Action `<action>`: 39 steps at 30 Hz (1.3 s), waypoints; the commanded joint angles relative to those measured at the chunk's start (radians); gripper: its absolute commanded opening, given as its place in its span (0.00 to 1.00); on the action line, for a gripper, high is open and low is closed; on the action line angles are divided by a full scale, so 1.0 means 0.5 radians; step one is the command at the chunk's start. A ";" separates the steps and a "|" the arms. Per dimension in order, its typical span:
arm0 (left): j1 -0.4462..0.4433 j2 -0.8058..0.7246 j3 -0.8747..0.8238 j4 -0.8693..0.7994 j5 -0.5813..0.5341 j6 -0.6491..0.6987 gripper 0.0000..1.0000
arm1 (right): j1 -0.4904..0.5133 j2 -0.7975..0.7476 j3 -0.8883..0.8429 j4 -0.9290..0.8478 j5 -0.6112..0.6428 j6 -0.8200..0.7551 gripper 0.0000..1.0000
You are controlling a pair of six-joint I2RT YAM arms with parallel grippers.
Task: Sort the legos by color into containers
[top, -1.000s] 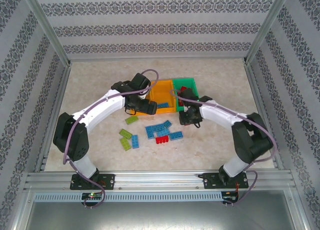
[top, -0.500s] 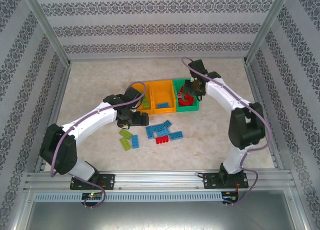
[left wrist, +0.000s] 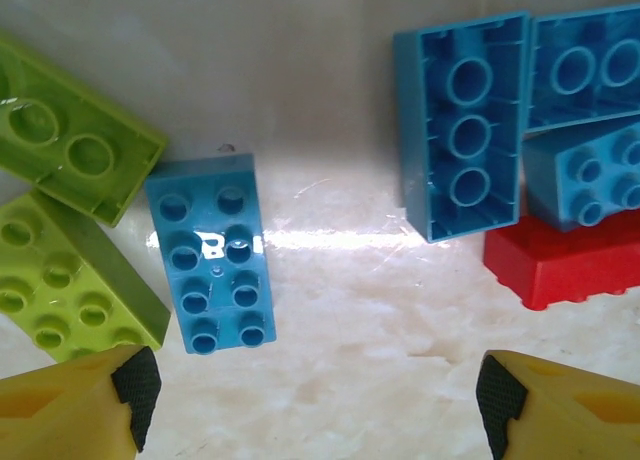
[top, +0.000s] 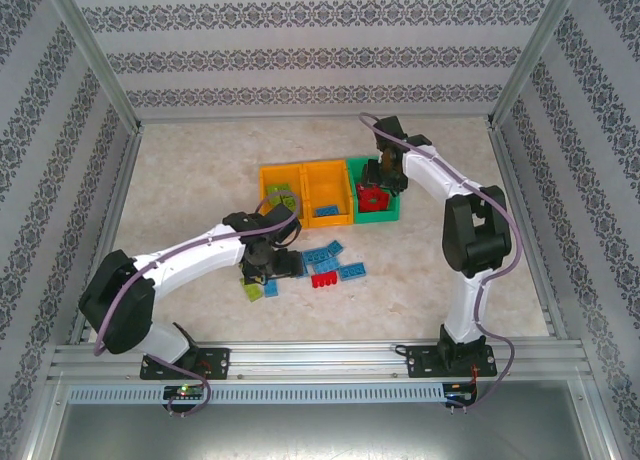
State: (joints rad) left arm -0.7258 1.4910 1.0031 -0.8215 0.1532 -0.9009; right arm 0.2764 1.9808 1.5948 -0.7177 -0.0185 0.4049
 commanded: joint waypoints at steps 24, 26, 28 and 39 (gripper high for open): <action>-0.043 0.452 0.076 0.136 -0.247 -0.071 0.64 | -0.207 -0.488 -0.175 -0.009 -0.182 -0.003 0.70; -0.047 0.448 0.065 0.151 -0.259 -0.079 0.62 | -0.237 -0.508 -0.202 -0.011 -0.198 -0.009 0.70; -0.049 0.455 0.065 0.162 -0.269 -0.082 0.62 | -0.262 -0.528 -0.222 -0.010 -0.205 -0.016 0.70; -0.116 0.639 0.206 0.090 -0.331 -0.001 0.33 | -0.357 -0.598 -0.284 -0.010 -0.209 -0.035 0.71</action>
State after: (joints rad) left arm -0.7666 1.7695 1.0988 -0.7540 0.0166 -0.9176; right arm 0.1059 1.7161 1.4643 -0.7139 -0.1143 0.3962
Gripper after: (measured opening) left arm 0.354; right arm 0.711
